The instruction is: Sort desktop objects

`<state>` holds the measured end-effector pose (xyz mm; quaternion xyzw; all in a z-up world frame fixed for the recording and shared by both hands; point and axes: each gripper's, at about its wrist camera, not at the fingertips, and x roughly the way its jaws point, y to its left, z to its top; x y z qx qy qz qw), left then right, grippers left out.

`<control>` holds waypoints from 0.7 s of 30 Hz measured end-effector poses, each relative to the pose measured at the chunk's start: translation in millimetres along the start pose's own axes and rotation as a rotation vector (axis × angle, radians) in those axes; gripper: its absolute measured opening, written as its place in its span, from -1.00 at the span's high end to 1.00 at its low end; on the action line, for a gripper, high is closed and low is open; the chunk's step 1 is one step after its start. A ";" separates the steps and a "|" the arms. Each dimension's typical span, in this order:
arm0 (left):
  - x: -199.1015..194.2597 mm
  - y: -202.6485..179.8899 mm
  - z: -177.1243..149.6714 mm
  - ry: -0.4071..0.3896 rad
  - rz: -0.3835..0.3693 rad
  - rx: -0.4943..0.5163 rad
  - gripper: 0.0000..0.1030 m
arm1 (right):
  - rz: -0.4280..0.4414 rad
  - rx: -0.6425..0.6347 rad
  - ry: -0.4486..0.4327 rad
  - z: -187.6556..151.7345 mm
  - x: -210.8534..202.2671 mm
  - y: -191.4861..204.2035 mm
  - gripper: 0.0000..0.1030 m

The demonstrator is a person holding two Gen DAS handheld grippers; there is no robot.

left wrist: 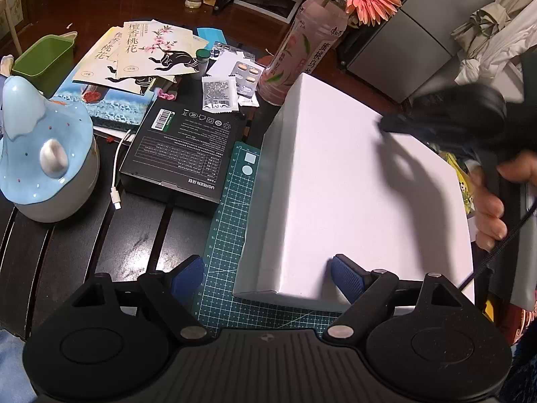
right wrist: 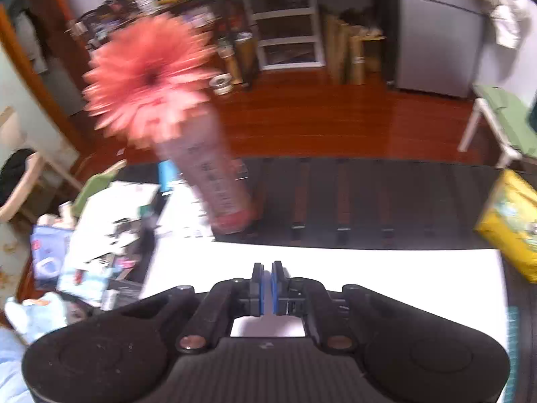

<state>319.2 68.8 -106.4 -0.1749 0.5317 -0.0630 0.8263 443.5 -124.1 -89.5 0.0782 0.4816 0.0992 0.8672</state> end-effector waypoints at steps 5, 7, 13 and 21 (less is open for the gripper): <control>1.5 1.5 0.6 -0.001 -0.007 -0.004 -0.67 | 0.031 -0.061 0.017 3.2 11.8 39.5 0.94; 1.9 2.7 1.1 0.002 -0.012 -0.009 -0.67 | 0.004 -0.091 0.019 4.5 15.2 48.9 0.94; 2.1 1.1 1.1 -0.002 -0.005 -0.003 -0.68 | -0.024 -0.130 0.019 3.8 14.1 54.0 0.97; 1.9 0.4 0.2 -0.005 0.001 0.003 -0.68 | -0.067 -0.162 -0.012 -3.5 13.4 61.4 0.97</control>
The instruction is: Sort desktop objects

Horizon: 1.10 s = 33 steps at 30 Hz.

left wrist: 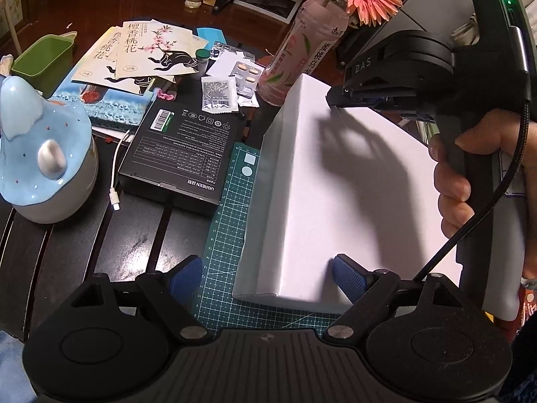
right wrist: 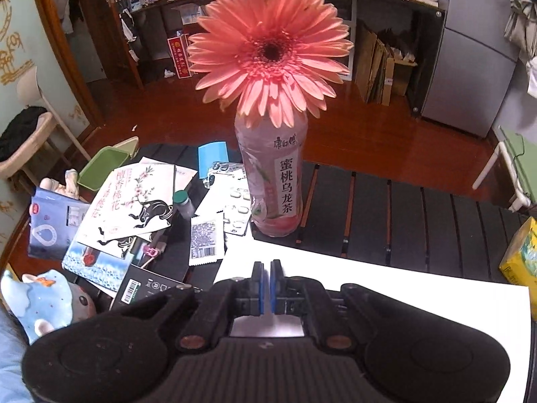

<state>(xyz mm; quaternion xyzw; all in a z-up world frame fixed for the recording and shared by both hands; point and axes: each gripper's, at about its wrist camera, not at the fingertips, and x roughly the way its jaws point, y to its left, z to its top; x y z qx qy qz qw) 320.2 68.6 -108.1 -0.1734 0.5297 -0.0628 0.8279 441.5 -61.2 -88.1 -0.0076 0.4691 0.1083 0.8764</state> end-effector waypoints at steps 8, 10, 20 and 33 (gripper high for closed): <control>0.0 1.3 -0.1 -0.008 -0.010 0.008 -0.68 | 0.044 0.033 -0.061 -3.9 -24.5 -12.3 0.94; -0.3 0.9 -0.3 -0.015 -0.010 0.009 -0.66 | 0.034 0.053 -0.090 -7.8 -39.2 -19.5 0.93; -12.9 -9.3 -8.8 -0.081 0.031 0.066 -0.56 | -0.035 0.059 -0.155 -60.4 -112.4 -50.9 0.19; -40.7 -38.7 -57.9 -0.219 0.151 0.254 -0.62 | -0.099 0.107 -0.221 -166.4 -169.7 -63.9 -0.56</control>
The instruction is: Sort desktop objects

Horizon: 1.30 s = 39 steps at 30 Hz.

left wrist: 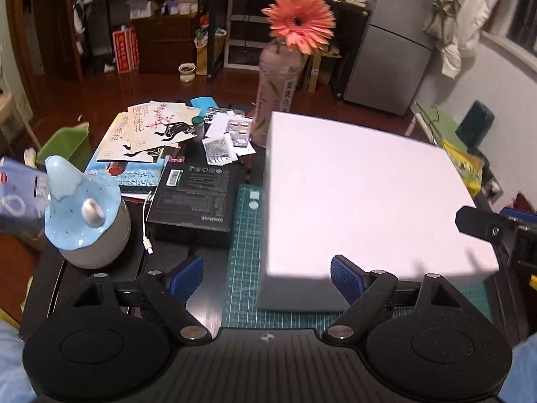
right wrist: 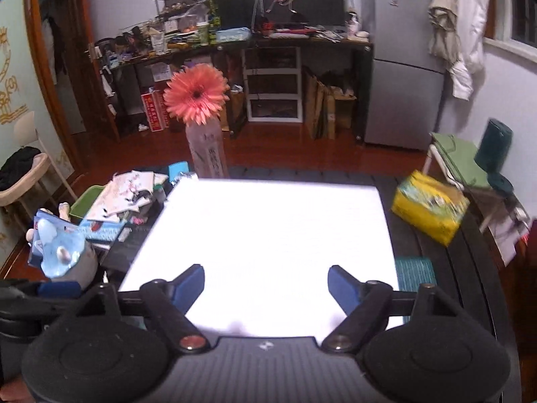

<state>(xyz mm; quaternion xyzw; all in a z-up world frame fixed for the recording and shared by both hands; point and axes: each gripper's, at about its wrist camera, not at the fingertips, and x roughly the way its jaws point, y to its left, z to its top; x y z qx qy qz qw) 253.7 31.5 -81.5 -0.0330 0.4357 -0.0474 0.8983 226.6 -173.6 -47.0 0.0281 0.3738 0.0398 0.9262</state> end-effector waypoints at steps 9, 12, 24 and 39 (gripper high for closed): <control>-5.0 -6.2 -37.3 0.054 0.057 0.038 -0.62 | -0.022 0.007 0.032 -69.0 -12.9 -5.2 -0.67; -5.2 -2.6 -46.3 0.086 0.068 0.004 -0.62 | -0.056 0.028 0.047 -88.5 -12.9 -6.3 -0.67; -50.6 -17.3 -104.4 0.086 0.060 0.025 -0.62 | -0.230 0.098 0.024 -134.1 -38.2 -14.9 -0.67; -79.8 -43.1 -127.8 -0.029 0.010 0.053 -0.79 | -0.336 0.128 0.073 -143.0 -73.4 -22.3 -0.66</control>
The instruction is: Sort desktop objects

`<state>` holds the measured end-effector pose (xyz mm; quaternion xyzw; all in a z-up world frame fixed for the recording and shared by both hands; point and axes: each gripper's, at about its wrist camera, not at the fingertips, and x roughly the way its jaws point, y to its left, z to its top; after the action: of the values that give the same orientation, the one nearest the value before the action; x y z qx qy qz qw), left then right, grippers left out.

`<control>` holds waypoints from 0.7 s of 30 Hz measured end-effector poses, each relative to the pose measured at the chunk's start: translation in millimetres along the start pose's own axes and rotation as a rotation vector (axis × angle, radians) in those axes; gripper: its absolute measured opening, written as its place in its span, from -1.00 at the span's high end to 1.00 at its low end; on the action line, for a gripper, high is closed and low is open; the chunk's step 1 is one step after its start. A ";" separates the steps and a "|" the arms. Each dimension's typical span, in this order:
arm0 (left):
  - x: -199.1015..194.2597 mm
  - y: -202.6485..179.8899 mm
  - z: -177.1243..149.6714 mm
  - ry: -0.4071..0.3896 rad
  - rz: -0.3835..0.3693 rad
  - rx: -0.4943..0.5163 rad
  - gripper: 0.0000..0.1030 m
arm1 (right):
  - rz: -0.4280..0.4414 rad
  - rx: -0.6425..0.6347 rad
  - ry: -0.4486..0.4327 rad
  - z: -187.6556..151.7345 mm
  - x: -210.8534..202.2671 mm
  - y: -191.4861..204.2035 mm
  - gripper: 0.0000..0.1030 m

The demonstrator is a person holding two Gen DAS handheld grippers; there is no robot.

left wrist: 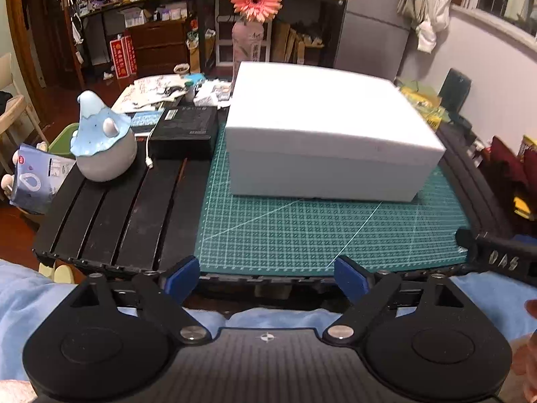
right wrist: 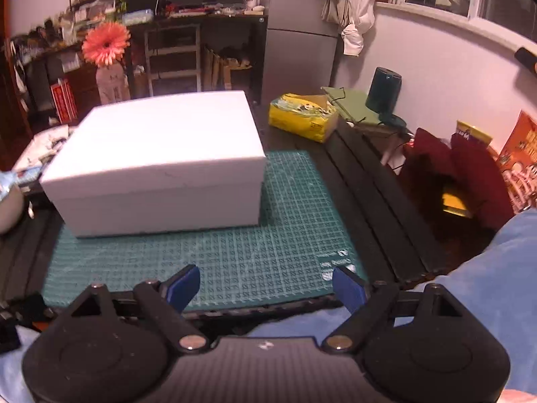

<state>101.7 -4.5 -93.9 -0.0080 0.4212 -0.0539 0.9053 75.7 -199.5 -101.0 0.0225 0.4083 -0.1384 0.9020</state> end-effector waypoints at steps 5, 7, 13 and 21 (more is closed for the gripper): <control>-4.5 -3.9 3.1 -0.009 0.045 -0.025 -0.82 | 0.031 0.065 0.030 -3.4 -2.9 -9.3 -0.66; -5.7 -4.7 4.2 -0.010 0.060 -0.031 -0.82 | 0.040 0.042 0.034 -1.3 -4.6 -10.4 -0.66; -7.9 -10.5 11.0 -0.003 0.030 0.026 -0.82 | 0.044 -0.027 0.031 2.4 -11.1 -3.0 -0.66; -8.0 -11.5 7.5 0.012 0.071 0.034 -0.73 | 0.079 -0.066 0.015 1.9 -23.3 3.0 -0.67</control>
<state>101.3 -15.3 -82.4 0.0227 0.4255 -0.0287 0.9042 63.2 -191.5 -82.6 0.0100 0.4184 -0.0890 0.9038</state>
